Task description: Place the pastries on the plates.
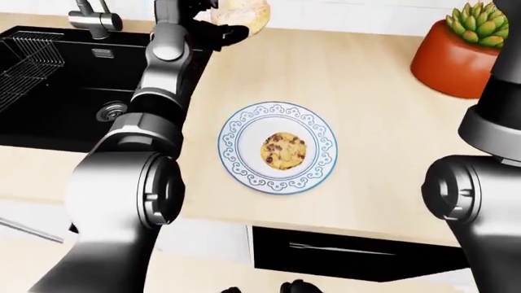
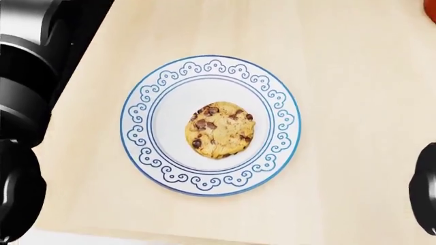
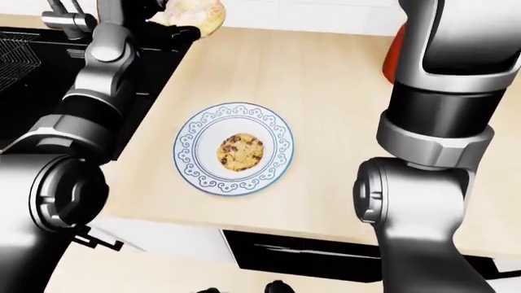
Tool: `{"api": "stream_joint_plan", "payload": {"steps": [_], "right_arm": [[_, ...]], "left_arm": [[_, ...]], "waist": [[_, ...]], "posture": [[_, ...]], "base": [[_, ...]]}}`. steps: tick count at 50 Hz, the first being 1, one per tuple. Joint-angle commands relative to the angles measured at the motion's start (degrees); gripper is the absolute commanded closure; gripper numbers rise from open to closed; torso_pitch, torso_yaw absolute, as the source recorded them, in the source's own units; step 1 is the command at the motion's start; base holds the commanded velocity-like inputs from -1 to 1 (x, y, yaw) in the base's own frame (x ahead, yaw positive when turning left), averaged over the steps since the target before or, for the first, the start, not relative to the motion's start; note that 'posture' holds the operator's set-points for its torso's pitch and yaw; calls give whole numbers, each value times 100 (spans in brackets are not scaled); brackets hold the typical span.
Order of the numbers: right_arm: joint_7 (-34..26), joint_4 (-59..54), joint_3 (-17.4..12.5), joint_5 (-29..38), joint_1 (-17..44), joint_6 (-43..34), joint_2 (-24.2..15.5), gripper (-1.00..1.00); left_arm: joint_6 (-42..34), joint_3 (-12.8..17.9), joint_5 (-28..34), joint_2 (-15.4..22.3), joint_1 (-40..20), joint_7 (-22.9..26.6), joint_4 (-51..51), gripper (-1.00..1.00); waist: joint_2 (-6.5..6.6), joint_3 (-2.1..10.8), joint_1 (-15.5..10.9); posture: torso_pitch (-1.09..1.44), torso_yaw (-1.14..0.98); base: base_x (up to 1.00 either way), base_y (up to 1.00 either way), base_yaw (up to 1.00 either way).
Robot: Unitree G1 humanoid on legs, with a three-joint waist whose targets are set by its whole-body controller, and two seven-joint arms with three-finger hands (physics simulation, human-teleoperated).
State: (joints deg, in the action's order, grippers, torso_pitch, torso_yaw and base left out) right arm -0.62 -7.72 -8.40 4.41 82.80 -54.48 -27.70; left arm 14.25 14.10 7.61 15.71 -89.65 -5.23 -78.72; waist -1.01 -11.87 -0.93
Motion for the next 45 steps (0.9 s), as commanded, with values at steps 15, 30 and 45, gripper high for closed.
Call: {"api": "stream_joint_plan", "payload": {"steps": [15,30,45], "right_arm": [[-77,498,-32,68,80,63,-71,-100],[-11,504,-64,65,60,200,-1,-100],[-74,750,-87,-89,-29,126,63,-100]], "left_arm": [[113,-94,-147,147,-408,122,292,100],[76,-176,-317,283,-344,274,384,100],[-110,-319,-492,541,-386,489,695,100]], "waist": [[12,770,22],[35,1027,35],[47,1035,44]], "posture": [[5,0],[0,0],[0,0]], "base": [[0,0,0],[0,0,0],[0,0,0]]}}
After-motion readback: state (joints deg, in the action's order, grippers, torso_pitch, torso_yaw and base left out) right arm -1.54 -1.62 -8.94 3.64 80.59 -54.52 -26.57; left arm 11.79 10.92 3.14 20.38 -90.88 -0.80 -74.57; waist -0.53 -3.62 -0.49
